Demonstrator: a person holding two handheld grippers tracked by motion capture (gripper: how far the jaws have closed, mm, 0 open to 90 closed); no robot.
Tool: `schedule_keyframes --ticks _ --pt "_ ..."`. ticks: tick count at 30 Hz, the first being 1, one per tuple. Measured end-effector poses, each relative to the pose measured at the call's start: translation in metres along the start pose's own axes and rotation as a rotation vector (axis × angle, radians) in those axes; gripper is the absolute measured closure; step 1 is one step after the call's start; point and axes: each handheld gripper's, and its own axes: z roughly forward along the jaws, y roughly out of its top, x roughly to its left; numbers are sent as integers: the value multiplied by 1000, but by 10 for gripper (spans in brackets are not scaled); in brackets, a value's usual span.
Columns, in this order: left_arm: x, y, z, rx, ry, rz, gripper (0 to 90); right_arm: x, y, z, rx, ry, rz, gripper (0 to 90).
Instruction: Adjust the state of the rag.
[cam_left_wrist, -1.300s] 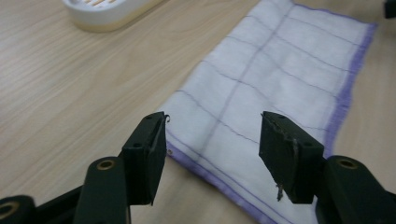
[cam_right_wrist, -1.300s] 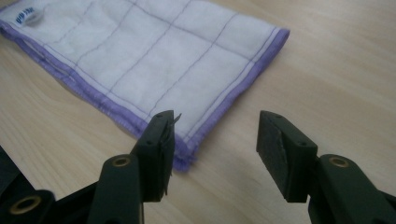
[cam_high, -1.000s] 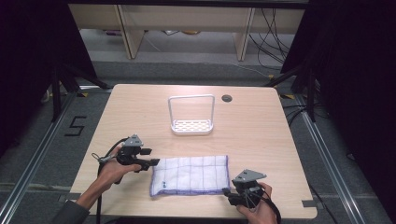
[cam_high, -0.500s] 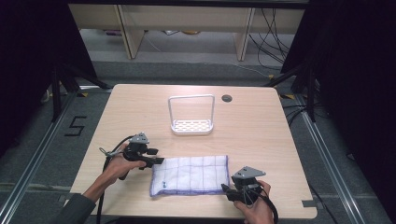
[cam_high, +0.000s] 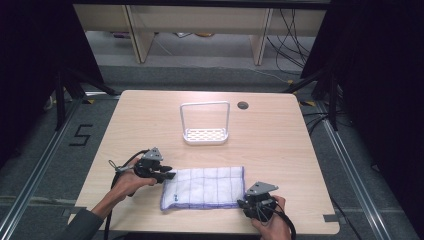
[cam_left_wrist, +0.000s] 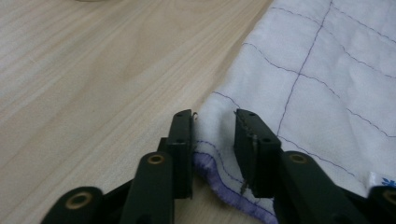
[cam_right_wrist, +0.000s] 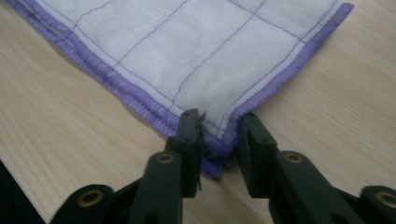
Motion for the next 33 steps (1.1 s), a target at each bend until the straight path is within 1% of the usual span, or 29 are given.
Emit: schedule_keyframes --ticks 1,2,3,4,5,6,7,8,9,10,11,12,14,16,17,18,20,21,22,23,24,25,26,28,29,30,31,32,33 --pt "-1 0 -1 -6 -5 11 706 0 1 -2 21 16 -5 773" --pt "-3 -1 -2 1 0 8 730 0 1 -2 22 37 19 801" --pt "-5 -2 -2 -11 3 -1 750 -4 0 0 -3 53 19 824" --pt "-7 -3 -4 -2 4 9 771 -6 -1 0 -4 71 39 842" --pt "-11 -5 -5 1 7 6 786 -8 -1 -1 5 81 43 853" --pt "-13 -6 -7 4 10 19 795 -9 0 0 8 83 31 861" --pt "-15 -7 -8 5 8 22 801 -11 1 1 -5 80 25 864" --pt "-18 -10 -10 9 10 7 803 -13 2 0 12 86 27 866" --pt "-24 -14 -12 -1 0 -7 806 -15 4 1 12 85 30 868" --pt "-27 -17 -14 -2 -5 -3 810 -21 7 3 11 83 18 870" --pt "-32 -21 -17 -3 -10 -15 811 -24 9 5 -6 73 16 870" --pt "-36 -24 -20 -6 -19 -10 811 -28 12 6 14 81 20 870" --pt "-44 -29 -23 -5 -36 -21 810 -36 19 11 15 72 8 870" --pt "-53 -34 -27 -1 -59 -18 807 -40 25 16 17 80 8 870" --pt "-59 -37 -28 2 -69 -12 804 -44 28 20 12 73 -9 870" --pt "-62 -39 -29 6 -76 -10 801 -46 33 22 22 66 -13 870" --pt "-70 -40 -32 11 -96 2 797 -49 40 26 24 64 -9 870" --pt "-75 -41 -32 17 -121 5 790 -51 43 29 22 60 -22 870" --pt "-80 -41 -32 25 -129 6 776 -53 46 32 16 55 -24 870" --pt "-84 -40 -33 16 -149 15 770 -56 51 35 25 78 0 871" --pt "-87 -40 -33 18 -154 24 770 -59 54 38 28 78 -6 872" --pt "-90 -39 -33 10 -167 19 770 -61 57 41 27 79 -3 872" --pt "-93 -39 -33 9 -171 13 770 -63 61 44 23 81 -1 873" --pt "-100 -38 -30 11 -179 36 770 -65 68 50 14 78 -12 874" --pt "-102 -38 -29 10 -178 37 773 -66 74 52 30 84 -6 874" --pt "-105 -38 -27 6 -185 39 773 -67 76 56 1 72 -31 874" --pt "-107 -37 -26 7 -184 42 772 -68 80 58 15 70 -44 874" --pt "-109 -37 -25 7 -184 33 772 -68 83 61 16 75 -32 874" --pt "-110 -37 -24 15 -182 41 773 -69 86 65 12 73 -37 874"
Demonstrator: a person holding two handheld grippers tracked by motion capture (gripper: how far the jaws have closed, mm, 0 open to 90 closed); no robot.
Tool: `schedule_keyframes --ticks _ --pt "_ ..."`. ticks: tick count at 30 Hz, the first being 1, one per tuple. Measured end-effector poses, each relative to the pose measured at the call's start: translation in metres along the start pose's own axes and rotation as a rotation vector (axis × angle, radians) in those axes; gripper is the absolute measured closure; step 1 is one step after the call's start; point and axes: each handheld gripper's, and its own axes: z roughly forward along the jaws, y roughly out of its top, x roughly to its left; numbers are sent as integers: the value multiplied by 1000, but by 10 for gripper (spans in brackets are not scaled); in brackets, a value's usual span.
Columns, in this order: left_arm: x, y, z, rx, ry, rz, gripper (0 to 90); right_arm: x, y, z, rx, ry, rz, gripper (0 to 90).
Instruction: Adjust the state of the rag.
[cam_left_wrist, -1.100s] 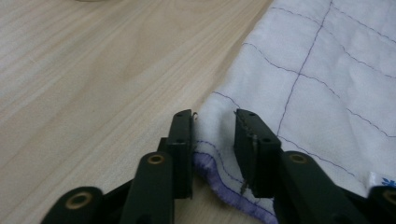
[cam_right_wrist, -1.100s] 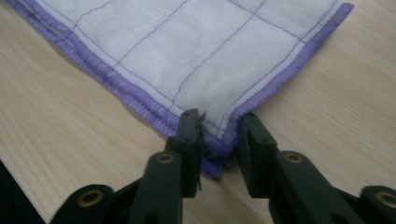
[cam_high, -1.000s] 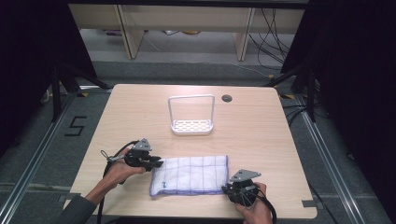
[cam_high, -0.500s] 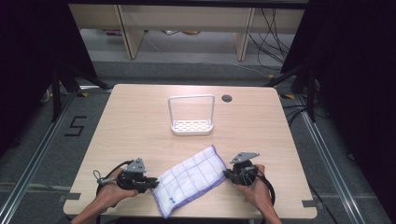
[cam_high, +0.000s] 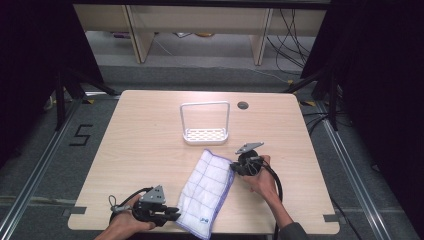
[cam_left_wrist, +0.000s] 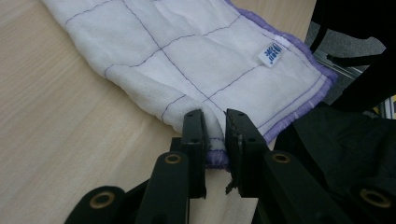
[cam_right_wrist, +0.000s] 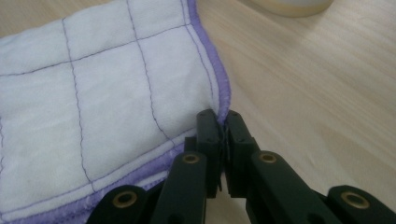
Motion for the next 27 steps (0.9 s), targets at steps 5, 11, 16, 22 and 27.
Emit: schedule_keyframes --ticks 5,11,16,22,27 --pt "-3 1 2 -7 -6 9 760 -2 10 6 0 7 9 873" --pt "-2 2 -1 -7 -31 -26 592 -4 10 6 -12 -8 45 723" --pt "11 13 -17 -93 24 -44 455 -10 9 -9 -42 -24 119 548" --pt "41 33 -23 -143 103 -92 397 -15 10 -26 -84 -50 196 485" --pt "70 54 -10 -128 153 -108 388 -16 11 -26 -103 -49 189 485"
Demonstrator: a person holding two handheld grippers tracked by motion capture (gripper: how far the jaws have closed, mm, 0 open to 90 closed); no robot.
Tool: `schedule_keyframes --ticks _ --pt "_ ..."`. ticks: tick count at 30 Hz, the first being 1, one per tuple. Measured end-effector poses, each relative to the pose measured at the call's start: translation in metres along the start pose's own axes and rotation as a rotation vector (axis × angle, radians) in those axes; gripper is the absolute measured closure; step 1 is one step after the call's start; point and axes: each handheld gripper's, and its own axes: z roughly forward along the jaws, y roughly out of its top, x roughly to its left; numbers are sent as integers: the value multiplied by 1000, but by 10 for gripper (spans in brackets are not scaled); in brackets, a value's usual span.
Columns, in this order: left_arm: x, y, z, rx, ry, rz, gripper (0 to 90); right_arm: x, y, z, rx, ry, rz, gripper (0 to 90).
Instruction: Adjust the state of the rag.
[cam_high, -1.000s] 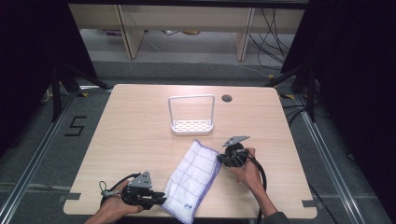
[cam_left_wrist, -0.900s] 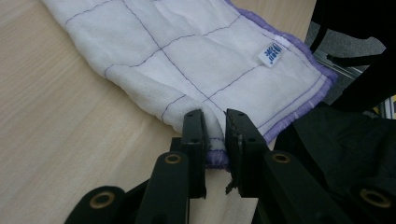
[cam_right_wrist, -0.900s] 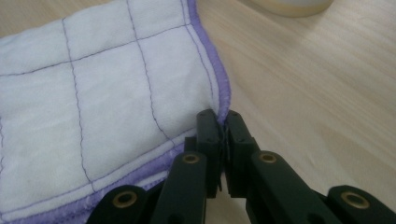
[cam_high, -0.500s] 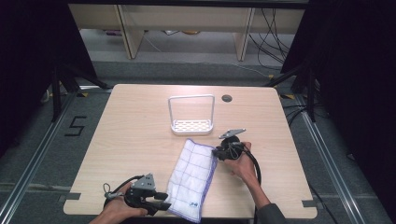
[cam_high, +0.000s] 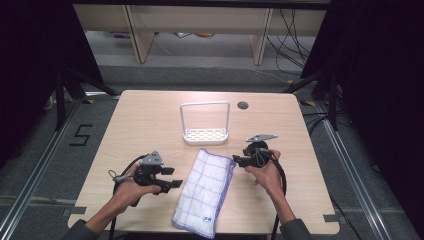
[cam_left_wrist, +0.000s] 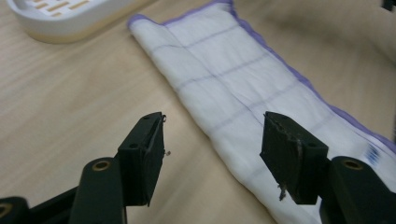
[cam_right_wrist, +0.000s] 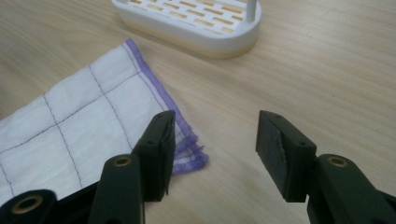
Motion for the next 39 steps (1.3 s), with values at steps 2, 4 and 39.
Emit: schedule_keyframes --ticks 2,4,39 --pt "11 8 12 11 15 -13 388 3 0 3 -17 -10 -18 510" --pt "17 13 22 17 30 -27 388 5 2 3 20 6 -28 548" --pt "35 39 57 11 60 -81 388 8 -2 20 209 -9 -130 892"
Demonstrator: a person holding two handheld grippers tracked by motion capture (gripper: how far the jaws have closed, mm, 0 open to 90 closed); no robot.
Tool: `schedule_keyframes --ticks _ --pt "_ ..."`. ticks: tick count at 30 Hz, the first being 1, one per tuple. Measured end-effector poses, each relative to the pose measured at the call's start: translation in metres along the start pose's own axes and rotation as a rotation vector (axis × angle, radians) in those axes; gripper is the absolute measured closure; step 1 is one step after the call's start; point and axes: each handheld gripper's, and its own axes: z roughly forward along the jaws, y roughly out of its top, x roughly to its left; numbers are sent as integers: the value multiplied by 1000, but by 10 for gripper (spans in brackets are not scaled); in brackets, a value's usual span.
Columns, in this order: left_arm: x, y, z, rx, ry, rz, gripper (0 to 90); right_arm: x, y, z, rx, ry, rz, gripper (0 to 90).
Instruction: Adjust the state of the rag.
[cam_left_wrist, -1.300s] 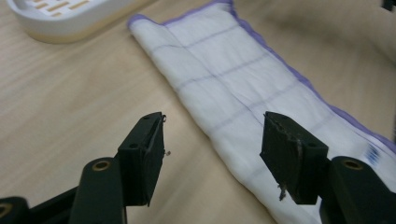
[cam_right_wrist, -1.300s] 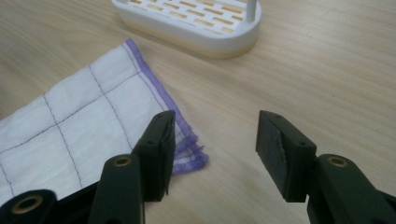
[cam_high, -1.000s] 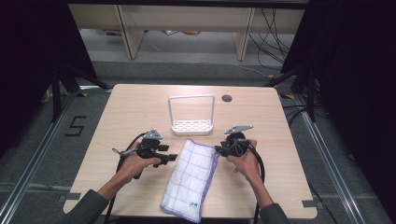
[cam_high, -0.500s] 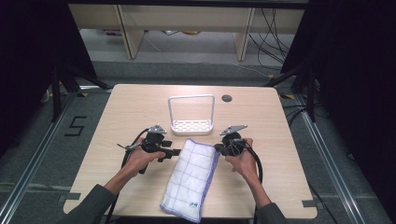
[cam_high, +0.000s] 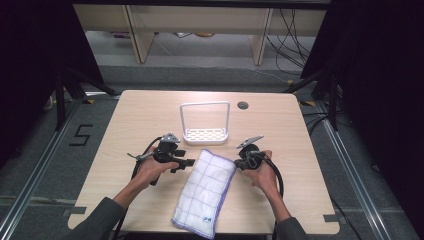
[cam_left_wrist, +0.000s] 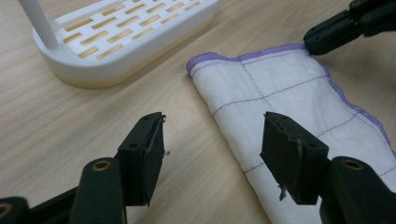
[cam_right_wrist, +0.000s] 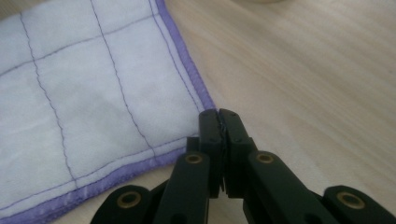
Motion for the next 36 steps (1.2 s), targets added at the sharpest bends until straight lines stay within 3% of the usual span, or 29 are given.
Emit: schedule_keyframes --ticks 4,9,10,11,12,14,17,19,22,25,31,36 --pt "-2 3 5 12 1 10 391 2 1 1 -1 -6 -4 856" --pt "-6 9 15 38 -3 53 395 -3 -1 -5 -40 -45 31 672" --pt "-7 9 17 25 -5 38 399 -3 -1 -5 -79 -24 32 649" --pt "-7 10 18 35 1 53 400 -3 -1 -7 -77 -26 41 631" --pt "-9 11 21 22 -7 33 402 -3 -1 -8 -88 -22 41 613" --pt "-9 13 25 24 -7 36 402 -4 -1 -9 -100 -7 42 573" --pt "-7 15 29 38 1 58 404 -3 0 -6 -104 -10 62 504" --pt "-6 16 32 39 4 48 407 -3 0 -5 -103 -7 73 503" --pt "-8 19 39 30 -5 42 416 -3 0 -5 -85 -9 49 501" --pt "-9 20 43 57 6 85 415 -1 0 -5 -79 -4 58 491" --pt "-7 20 50 58 15 83 414 0 0 2 -64 -2 75 459" --pt "-7 21 51 54 33 90 415 -2 0 7 -56 -15 60 455"
